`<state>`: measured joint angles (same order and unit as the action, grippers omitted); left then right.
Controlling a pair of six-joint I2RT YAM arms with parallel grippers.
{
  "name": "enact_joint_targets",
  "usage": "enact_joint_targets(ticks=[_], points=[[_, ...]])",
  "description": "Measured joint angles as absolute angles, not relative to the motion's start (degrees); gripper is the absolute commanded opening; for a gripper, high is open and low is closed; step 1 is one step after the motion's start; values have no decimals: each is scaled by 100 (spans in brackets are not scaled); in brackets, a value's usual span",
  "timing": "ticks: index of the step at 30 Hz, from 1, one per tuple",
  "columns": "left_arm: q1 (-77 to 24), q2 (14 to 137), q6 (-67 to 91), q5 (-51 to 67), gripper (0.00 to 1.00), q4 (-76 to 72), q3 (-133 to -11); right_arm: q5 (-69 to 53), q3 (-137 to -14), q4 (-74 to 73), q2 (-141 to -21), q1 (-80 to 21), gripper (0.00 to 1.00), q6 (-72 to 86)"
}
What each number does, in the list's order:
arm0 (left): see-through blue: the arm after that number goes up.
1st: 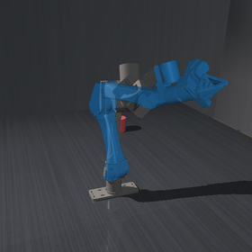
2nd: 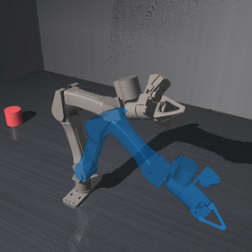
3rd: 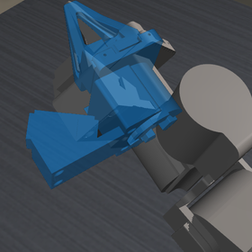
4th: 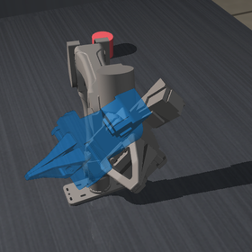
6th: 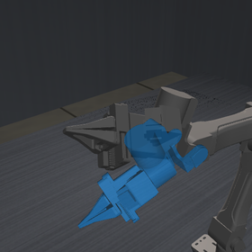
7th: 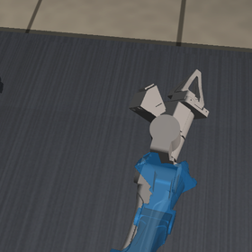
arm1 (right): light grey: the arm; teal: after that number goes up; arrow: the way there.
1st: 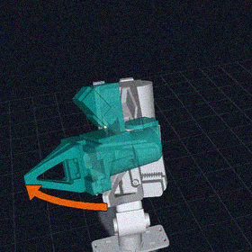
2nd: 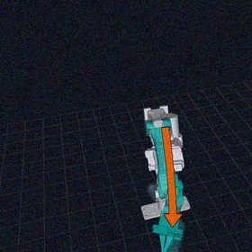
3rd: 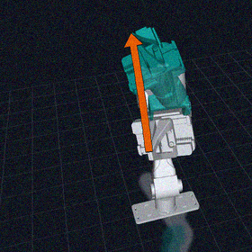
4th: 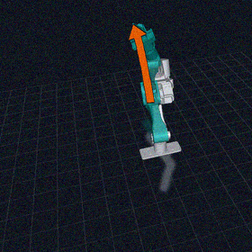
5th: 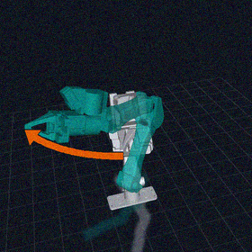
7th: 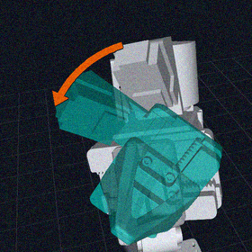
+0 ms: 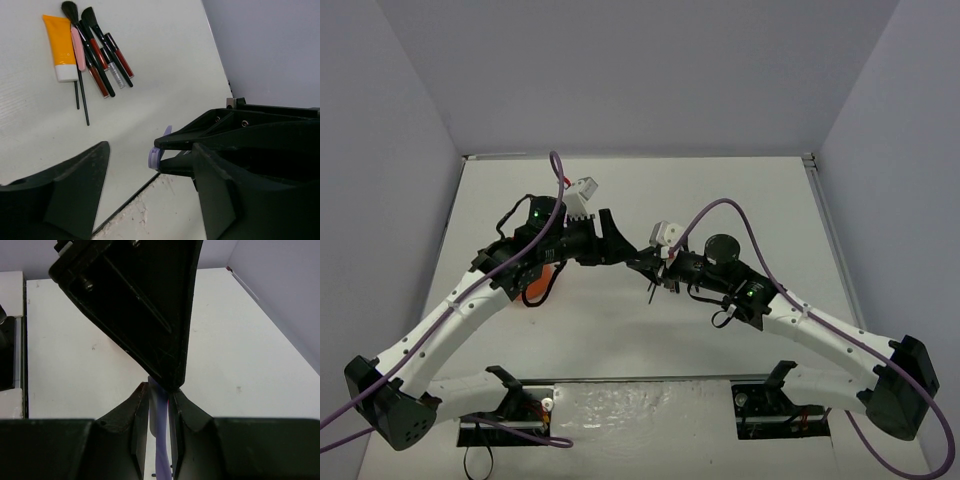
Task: Organize the makeup
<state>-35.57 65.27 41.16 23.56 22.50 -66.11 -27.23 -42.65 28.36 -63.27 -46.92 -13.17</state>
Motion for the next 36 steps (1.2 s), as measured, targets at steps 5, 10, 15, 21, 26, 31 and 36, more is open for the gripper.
enact_joint_targets(ticks=[5, 10, 15, 21, 26, 31, 36], points=[[-3562, 6581, 4139, 2363, 45, 2232, -6617, -2732, -4265, 2802, -6320, -4692, 0, -1337], [-3562, 6598, 4092, 2413, 40, 2152, -6615, -2737, -4265, 2797, -6313, -4689, 0, -1337], [-3562, 6598, 3982, 2450, 35, 2028, -6601, -2807, -4265, 2801, -6296, -4692, 0, -1334], [-3562, 6598, 3906, 2531, 31, 1960, -6593, -2876, -4265, 2799, -6223, -4692, 0, -1332], [-3562, 6598, 3859, 2546, 32, 1975, -6593, -2897, -4265, 2799, -6159, -4692, 0, -1332], [-3562, 6598, 3793, 2545, 32, 1997, -6593, -2897, -4265, 2797, -6156, -4692, 0, -1332], [-3562, 6590, 3788, 2545, 32, 2008, -6593, -2895, -4265, 2797, -6156, -4692, 0, -1334]])
